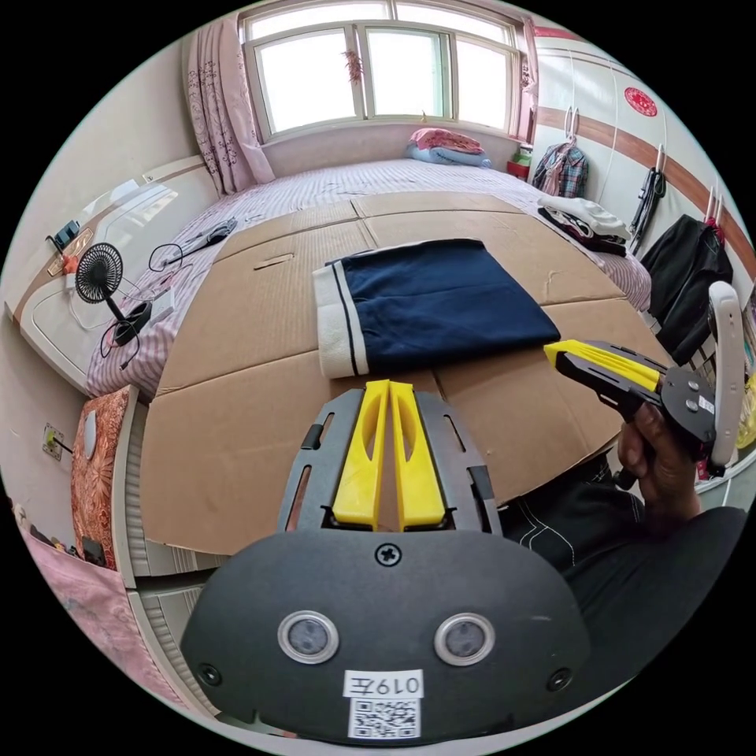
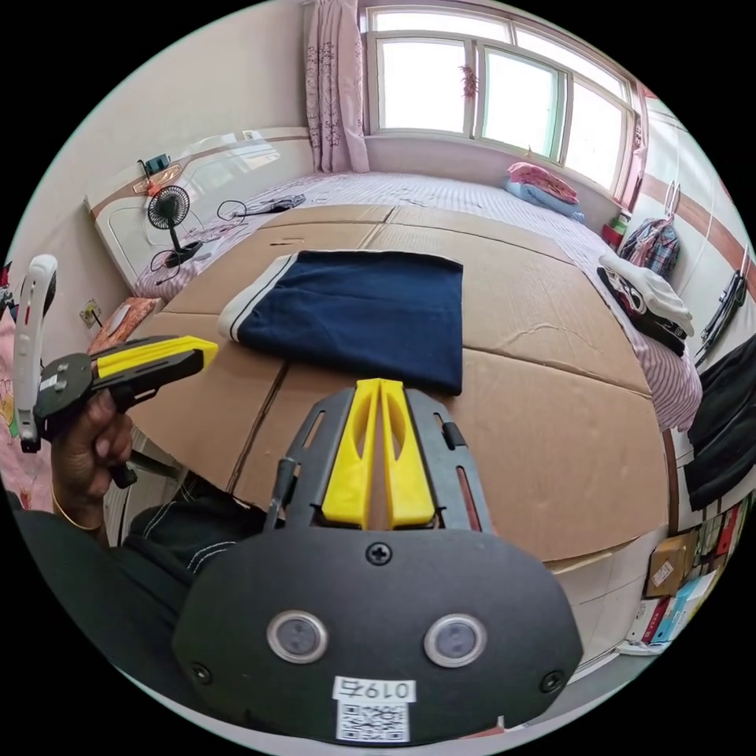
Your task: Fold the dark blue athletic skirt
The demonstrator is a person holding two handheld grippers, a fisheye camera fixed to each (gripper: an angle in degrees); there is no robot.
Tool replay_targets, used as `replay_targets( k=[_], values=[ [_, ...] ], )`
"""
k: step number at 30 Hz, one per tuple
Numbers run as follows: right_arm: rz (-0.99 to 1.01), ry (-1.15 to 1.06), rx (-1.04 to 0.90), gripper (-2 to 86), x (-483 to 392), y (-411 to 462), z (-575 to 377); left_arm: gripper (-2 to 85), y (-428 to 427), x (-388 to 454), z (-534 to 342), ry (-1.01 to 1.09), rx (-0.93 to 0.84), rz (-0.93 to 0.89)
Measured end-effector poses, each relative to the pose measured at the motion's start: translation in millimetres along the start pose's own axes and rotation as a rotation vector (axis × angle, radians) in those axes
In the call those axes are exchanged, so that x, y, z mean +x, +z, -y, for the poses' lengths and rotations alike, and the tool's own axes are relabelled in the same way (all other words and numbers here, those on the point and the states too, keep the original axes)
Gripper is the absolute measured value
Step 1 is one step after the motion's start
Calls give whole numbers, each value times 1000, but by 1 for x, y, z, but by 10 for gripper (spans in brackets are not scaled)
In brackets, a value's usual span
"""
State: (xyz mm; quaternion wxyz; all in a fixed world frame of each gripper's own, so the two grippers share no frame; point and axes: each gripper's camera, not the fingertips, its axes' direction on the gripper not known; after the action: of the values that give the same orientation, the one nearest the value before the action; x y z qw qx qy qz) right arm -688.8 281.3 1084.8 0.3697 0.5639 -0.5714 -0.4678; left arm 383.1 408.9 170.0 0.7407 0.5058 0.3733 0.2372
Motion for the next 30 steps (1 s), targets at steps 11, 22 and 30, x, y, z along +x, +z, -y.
replay_targets(
  k=[11, 22, 30],
  values=[
    [-57, -31, -32, -10, 5, 20, 7, 10, 14, -2, 9, 6, -12, -4],
    [37, -5, -5, -10, 36, 26, 5, 11, 23, -6, 14, -12, -8, -10],
    [138, -58, 60, -10, 48, 27, -5, 12, 31, 2, 12, 3, -29, 15]
  ],
)
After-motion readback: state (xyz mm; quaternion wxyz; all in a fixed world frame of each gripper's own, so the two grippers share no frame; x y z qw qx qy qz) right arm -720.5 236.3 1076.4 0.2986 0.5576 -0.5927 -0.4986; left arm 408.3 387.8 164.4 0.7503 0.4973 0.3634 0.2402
